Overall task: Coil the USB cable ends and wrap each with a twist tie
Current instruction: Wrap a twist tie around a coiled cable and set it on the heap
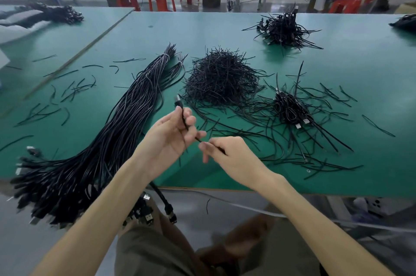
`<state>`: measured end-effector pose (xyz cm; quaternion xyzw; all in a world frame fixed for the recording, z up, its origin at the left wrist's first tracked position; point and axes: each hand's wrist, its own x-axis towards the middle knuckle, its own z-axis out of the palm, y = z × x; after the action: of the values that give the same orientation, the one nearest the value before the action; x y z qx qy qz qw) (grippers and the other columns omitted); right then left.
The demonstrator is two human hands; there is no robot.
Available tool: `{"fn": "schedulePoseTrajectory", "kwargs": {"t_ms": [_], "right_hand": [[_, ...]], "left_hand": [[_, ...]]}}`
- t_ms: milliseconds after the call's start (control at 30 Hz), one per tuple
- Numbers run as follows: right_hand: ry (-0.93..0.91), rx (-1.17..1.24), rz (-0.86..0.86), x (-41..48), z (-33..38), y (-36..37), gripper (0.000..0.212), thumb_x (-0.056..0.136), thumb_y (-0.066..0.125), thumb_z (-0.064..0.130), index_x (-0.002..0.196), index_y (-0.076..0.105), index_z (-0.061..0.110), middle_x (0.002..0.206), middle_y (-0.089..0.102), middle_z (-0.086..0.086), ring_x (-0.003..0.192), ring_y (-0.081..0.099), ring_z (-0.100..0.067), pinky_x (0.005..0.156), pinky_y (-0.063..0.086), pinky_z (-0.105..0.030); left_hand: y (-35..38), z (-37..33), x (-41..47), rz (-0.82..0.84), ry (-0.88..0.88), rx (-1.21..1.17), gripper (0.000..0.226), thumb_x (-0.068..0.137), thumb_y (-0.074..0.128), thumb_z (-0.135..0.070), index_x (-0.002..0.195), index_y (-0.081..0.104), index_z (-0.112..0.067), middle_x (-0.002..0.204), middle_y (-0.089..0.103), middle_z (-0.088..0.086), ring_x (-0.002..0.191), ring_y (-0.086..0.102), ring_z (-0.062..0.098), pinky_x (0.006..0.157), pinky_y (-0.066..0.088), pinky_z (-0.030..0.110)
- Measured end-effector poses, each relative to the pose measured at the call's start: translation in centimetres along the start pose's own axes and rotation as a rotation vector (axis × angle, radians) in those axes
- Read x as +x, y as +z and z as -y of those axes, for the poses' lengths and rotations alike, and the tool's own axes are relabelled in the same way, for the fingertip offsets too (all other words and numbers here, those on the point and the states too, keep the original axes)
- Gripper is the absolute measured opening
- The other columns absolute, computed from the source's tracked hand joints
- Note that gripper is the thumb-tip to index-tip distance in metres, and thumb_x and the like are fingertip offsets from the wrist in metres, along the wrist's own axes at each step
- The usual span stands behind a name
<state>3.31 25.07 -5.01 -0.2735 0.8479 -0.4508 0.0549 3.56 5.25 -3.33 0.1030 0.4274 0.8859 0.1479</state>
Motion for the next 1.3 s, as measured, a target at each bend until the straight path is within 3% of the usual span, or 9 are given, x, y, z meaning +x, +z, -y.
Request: {"fn": "schedulePoseTrajectory", "kwargs": {"t_ms": [133, 267, 400, 567, 700, 767, 867, 1000, 1300], "right_hand": [[0.023, -0.07, 0.033, -0.1, -1.3, -1.8, 0.051, 0.096, 0.058, 0.056, 0.062, 0.06, 0.019, 0.047, 0.047, 0.01, 0.043, 0.036, -0.008, 0.049, 0.032, -0.021], [0.056, -0.271, 0.07, 0.6, -1.9, -3.5, 0.064, 0.088, 0.054, 0.071, 0.055, 0.042, 0.017, 0.048, 0.04, 0.005, 0.046, 0.03, -0.011, 0.048, 0.031, -0.032], [0.017, -0.195, -0.025, 0.9, -1.3, -4.4, 0.065, 0.1, 0.052, 0.055, 0.056, 0.027, 0.014, 0.05, 0.025, 0.005, 0.05, 0.022, -0.012, 0.052, 0.026, -0.035], [0.013, 0.29, -0.205, 0.7, 0.7, -3.0, 0.06, 0.104, 0.053, 0.038, 0.051, 0.034, 0.018, 0.049, 0.03, 0.004, 0.046, 0.025, -0.01, 0.049, 0.025, -0.02], [0.072, 0.624, -0.295, 1.0, 2.0, -2.5, 0.056, 0.105, 0.051, 0.036, 0.053, 0.04, 0.019, 0.049, 0.028, 0.004, 0.043, 0.022, -0.01, 0.042, 0.026, -0.017], [0.1, 0.725, -0.32, 1.0, 2.2, -2.6, 0.055, 0.105, 0.052, 0.035, 0.054, 0.039, 0.019, 0.05, 0.027, 0.005, 0.043, 0.02, -0.01, 0.04, 0.025, -0.017], [0.103, 0.724, -0.319, 1.0, 2.4, -2.5, 0.055, 0.104, 0.054, 0.036, 0.053, 0.04, 0.02, 0.052, 0.029, 0.004, 0.044, 0.021, -0.01, 0.041, 0.024, -0.017], [0.089, 0.735, -0.273, 0.8, 3.1, -2.3, 0.055, 0.105, 0.053, 0.036, 0.054, 0.04, 0.021, 0.055, 0.026, 0.001, 0.049, 0.019, -0.012, 0.044, 0.021, -0.019], [0.11, 0.809, -0.215, 0.7, 3.6, -2.7, 0.051, 0.105, 0.052, 0.036, 0.06, 0.045, 0.014, 0.052, 0.026, 0.003, 0.046, 0.018, -0.011, 0.043, 0.021, -0.019]], "left_hand": [[-0.4, -0.4, -0.7, 0.017, -0.042, -0.033, 0.025, 0.109, 0.045, -0.024, 0.095, 0.062, -0.014, 0.057, 0.038, -0.012, 0.05, 0.032, 0.007, 0.058, 0.03, 0.022], [0.5, 0.4, -1.4, 0.138, -0.065, 0.691, 0.026, 0.101, 0.055, -0.029, 0.081, 0.064, -0.016, 0.053, 0.045, -0.006, 0.047, 0.037, 0.011, 0.054, 0.034, 0.02], [1.1, 1.3, -1.2, 0.206, -0.154, 1.37, 0.03, 0.107, 0.05, -0.019, 0.081, 0.064, -0.019, 0.058, 0.067, 0.001, 0.054, 0.06, 0.011, 0.065, 0.048, 0.026], [2.2, 3.1, -1.0, -0.025, 0.122, 1.211, 0.026, 0.108, 0.046, -0.005, 0.105, 0.072, -0.004, 0.091, 0.08, -0.002, 0.095, 0.074, 0.008, 0.094, 0.055, 0.029], [2.8, 3.5, -0.7, -0.073, 0.231, 1.159, 0.025, 0.108, 0.049, -0.018, 0.115, 0.071, -0.009, 0.085, 0.077, 0.003, 0.063, 0.047, 0.006, 0.065, 0.04, 0.028], [3.2, 3.2, -0.7, -0.016, 0.232, 1.12, 0.025, 0.107, 0.048, -0.014, 0.12, 0.069, -0.007, 0.09, 0.079, -0.006, 0.077, 0.062, -0.001, 0.078, 0.046, 0.019], [3.5, 3.1, -0.8, 0.029, 0.142, 1.208, 0.025, 0.106, 0.053, -0.01, 0.127, 0.066, -0.012, 0.1, 0.079, -0.01, 0.107, 0.071, 0.008, 0.101, 0.051, 0.031], [3.4, 3.2, -1.0, 0.03, 0.128, 1.413, 0.013, 0.106, 0.052, -0.016, 0.108, 0.065, -0.016, 0.084, 0.075, -0.014, 0.078, 0.064, 0.013, 0.079, 0.05, 0.04], [3.3, 3.5, -0.6, -0.005, 0.25, 1.5, 0.021, 0.104, 0.039, -0.017, 0.096, 0.051, -0.033, 0.082, 0.071, -0.015, 0.077, 0.066, 0.013, 0.076, 0.054, 0.042]]}}
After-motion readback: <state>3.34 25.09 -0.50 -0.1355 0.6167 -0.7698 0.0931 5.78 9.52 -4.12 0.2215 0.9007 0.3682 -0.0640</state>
